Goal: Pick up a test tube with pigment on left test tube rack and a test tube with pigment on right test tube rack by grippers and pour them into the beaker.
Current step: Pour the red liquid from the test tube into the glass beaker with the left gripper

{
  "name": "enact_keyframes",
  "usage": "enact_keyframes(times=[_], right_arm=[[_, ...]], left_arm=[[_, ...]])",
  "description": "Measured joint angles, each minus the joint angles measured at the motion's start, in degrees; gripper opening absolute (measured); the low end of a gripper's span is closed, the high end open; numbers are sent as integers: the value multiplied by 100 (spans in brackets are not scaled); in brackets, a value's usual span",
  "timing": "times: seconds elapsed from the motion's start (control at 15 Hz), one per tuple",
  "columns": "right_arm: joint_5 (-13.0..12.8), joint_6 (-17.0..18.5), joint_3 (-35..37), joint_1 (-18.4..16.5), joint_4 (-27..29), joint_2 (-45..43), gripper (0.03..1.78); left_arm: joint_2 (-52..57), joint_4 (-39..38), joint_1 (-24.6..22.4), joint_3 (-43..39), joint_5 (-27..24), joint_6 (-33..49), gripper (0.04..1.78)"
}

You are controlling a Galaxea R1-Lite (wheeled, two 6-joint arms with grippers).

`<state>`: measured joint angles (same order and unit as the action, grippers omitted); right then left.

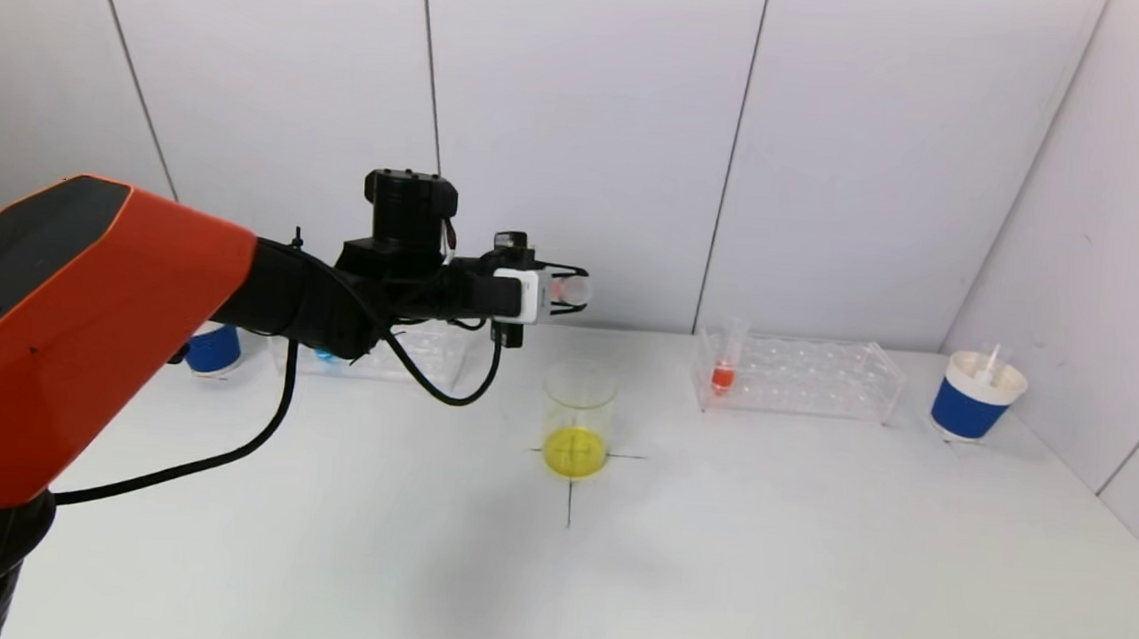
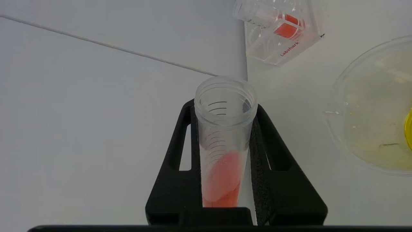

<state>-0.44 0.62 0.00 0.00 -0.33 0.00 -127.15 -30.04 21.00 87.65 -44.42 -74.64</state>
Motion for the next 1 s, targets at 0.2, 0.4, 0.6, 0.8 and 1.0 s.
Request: enact_keyframes(times=[0.2,0.4,0.6,0.8,1.0], right_arm=[[0,-2,0,0,0,0,176],[0,0,0,0,2,0,176],[2,0,0,0,0,0,176],[0,0,0,0,2,0,176],[0,-2,0,0,0,0,176]], left_arm=[[-28,-201,-11,-94,-39,-51,44],[-63,-411,-11,-182,-59,-215,44],[-80,-522,-11,-267,-76,-328,44],[-111,-670,-20,-289,-83,-564,44],[-151,-697,-41,-300,-83,-868,44]])
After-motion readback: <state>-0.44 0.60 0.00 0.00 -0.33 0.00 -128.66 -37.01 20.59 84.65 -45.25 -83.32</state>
